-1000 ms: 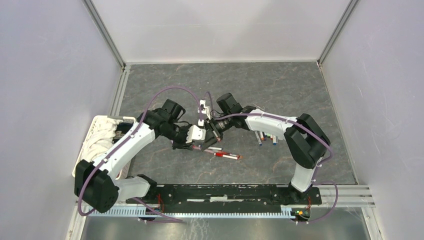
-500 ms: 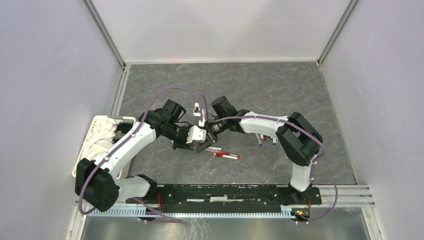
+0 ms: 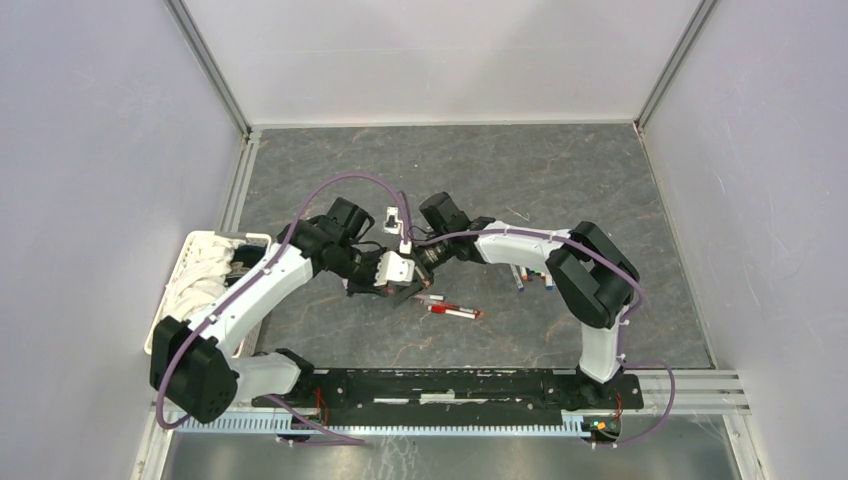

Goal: Open the pen caps

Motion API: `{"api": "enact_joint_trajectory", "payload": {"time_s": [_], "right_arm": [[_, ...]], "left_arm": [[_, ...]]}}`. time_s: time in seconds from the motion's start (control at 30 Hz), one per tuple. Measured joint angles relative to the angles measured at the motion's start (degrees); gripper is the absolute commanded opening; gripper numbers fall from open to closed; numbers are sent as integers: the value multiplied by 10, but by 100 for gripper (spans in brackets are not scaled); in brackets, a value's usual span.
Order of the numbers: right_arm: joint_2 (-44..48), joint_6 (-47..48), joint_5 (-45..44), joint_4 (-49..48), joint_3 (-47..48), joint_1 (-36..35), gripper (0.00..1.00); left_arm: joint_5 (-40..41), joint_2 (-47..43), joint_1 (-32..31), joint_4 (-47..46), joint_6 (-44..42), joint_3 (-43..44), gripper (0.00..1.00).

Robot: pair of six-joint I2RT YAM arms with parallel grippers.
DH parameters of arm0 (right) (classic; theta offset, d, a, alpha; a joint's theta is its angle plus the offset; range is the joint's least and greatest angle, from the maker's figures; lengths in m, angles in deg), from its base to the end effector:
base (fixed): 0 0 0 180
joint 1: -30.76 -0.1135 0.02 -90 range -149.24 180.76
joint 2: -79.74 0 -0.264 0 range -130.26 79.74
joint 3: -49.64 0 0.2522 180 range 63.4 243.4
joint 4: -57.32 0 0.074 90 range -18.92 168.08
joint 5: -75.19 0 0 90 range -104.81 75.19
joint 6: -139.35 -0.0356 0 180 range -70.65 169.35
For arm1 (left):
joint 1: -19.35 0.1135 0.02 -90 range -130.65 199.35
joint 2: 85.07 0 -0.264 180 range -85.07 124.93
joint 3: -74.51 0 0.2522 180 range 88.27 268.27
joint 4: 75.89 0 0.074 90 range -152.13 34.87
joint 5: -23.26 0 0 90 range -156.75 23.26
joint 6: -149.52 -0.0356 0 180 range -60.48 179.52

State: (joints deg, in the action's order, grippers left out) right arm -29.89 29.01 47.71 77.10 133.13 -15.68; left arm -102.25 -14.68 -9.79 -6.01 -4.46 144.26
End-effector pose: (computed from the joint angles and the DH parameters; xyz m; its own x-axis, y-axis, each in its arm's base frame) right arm 0.2514 0.3102 0.1861 -0.7282 -0.5330 -0.4308 -0.5402 0.0598 0.8394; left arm 0.1803 -0.1242 0.2623 0.1470 0.7555 -0.6384 0.9881 -0.1420 0.0595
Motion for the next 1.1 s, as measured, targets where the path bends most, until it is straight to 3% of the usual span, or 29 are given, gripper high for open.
{"api": "enact_joint_trajectory", "payload": {"time_s": [0.23,0.43,0.6,0.7,0.93,1.1], "right_arm": [[68,49,-49,-27,-66,21,0],[149,83,-63,50,-202,87,0],[168,101,-95,101,-224,101,0],[193,103,-156,106,-224,117,0],[218,79,-414,92,-219,145,0],[218,55,-538,67,-219,145,0]], "left_arm": [[-8,16,-2,-30,-28,18,2],[92,33,111,-1,-76,56,2],[111,39,121,-13,-81,49,2],[97,43,121,-42,-57,28,3],[77,104,120,-154,54,-19,6],[71,148,108,-213,117,-20,8]]}}
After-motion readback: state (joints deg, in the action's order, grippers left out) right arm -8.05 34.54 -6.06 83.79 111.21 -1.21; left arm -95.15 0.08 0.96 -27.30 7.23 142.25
